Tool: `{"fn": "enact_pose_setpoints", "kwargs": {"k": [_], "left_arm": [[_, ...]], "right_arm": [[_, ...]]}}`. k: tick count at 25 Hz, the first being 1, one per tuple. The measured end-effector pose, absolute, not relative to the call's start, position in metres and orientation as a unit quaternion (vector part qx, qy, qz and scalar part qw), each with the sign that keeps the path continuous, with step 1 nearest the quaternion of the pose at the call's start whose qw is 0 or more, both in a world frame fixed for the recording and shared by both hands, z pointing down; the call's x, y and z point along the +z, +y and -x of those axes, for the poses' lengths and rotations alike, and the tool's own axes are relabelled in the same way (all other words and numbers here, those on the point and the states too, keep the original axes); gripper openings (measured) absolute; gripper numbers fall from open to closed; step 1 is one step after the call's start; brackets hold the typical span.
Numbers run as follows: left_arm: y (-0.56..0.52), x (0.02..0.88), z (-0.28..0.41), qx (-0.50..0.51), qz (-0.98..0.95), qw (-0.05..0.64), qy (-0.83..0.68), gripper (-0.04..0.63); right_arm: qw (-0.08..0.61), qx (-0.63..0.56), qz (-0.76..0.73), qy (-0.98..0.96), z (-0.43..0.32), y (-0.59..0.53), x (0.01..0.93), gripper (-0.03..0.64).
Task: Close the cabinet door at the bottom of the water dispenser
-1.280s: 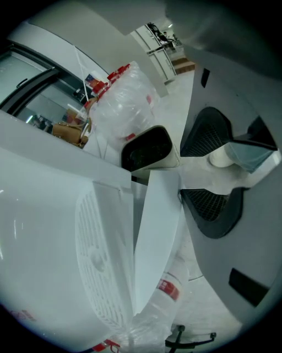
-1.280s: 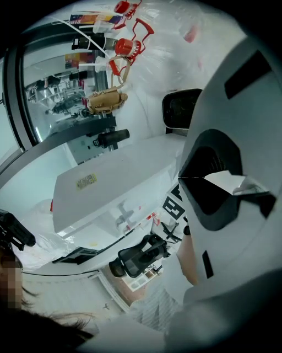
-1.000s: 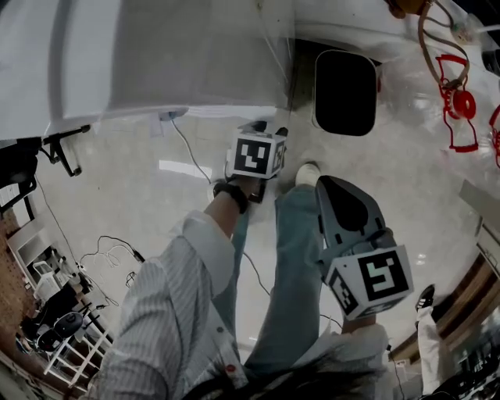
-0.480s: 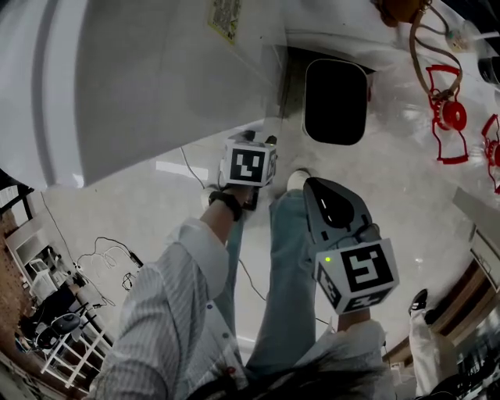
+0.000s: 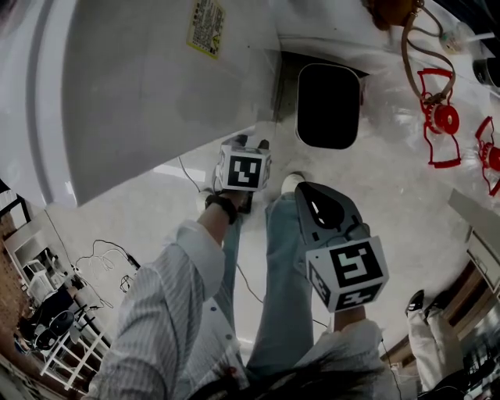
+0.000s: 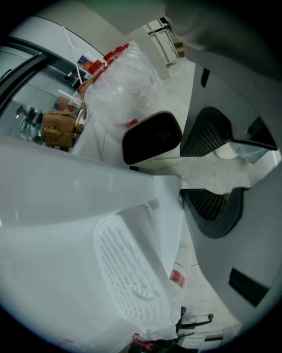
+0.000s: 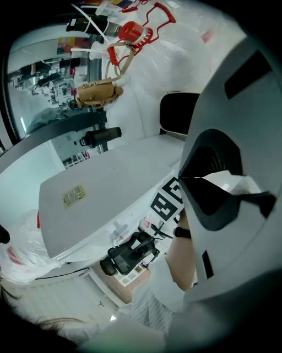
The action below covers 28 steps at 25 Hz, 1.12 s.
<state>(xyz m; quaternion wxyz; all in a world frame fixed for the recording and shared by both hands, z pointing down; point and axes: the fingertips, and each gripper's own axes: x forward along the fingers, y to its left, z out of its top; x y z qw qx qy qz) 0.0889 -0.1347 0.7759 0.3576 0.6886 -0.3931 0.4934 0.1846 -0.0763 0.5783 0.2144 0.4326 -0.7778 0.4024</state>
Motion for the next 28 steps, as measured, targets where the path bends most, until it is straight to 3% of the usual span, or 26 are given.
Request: {"fn": "enact_pose_setpoints", "kwargs": {"k": [18, 27, 28], "left_arm": [[-0.148, 0.777, -0.093, 0.490, -0.692, 0.332, -0.413, 0.179], [-0.164, 0.773, -0.100, 0.459, -0.683, 0.362, -0.439, 0.197], [-0.164, 0.774, -0.099, 0.459, -0.675, 0.368, -0.444, 0.154]], "right_arm": [[0.223, 0.412, -0.412, -0.781, -0.185, -0.081, 0.587, 0.014], [0.233, 0.421, -0.407, -0.777, -0.190, -0.072, 0.596, 0.014], [0.235, 0.423, -0.405, -0.776, -0.191, -0.071, 0.597, 0.014]]}}
